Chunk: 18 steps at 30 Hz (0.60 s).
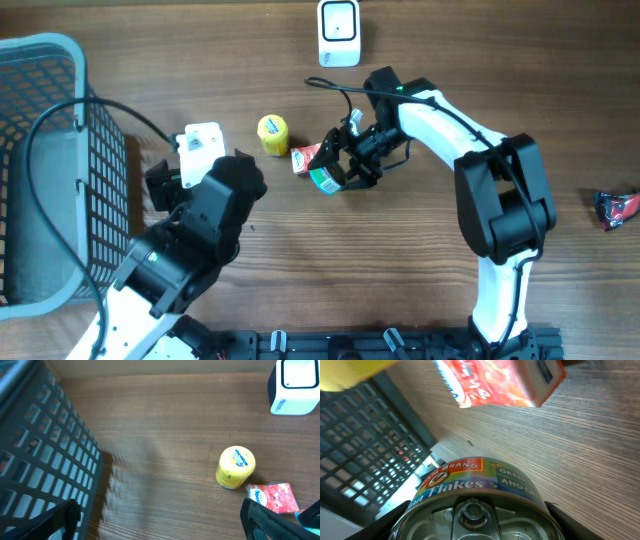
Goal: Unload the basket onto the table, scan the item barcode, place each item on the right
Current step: 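Lift the tin can and raise it to the white scanner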
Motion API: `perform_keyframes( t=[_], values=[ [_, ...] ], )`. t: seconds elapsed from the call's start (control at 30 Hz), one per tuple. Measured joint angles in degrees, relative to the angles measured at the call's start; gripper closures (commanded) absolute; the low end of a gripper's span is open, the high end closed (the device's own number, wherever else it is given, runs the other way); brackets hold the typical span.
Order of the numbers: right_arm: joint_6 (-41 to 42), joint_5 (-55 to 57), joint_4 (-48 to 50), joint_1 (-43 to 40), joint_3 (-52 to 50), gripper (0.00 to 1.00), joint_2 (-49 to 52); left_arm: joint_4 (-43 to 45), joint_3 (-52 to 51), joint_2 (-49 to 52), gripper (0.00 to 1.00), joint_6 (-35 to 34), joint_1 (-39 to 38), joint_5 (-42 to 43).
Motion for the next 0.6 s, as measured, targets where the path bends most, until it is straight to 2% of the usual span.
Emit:
perform_keyframes(
  t=[0.23,0.3,0.37,0.43,0.6],
  values=[
    [-2.4,-4.7,0.1,-1.5,0.0,0.5,0.0,0.0,0.0,1.4,0.0,-0.9,0.0,0.4],
    [-3.3,-4.7,0.8,-1.5,0.0,0.57,0.0,0.0,0.0,1.4,0.0,-1.0,0.0,0.5],
    [-4.1,-4.0,1.7,-1.5,0.0,0.55,0.0,0.0,0.0,1.4,0.0,-1.0,0.0,0.5],
    [-4.9,-2.5,4.3,-1.5,0.0,0.52,0.0,0.0,0.0,1.4,0.0,-1.0,0.0,0.5],
    [-5.2,1.9,13.4,-1.6,0.6,0.55,0.1,0.0,0.0,1.4,0.0,-1.0,0.0,0.6]
  ],
)
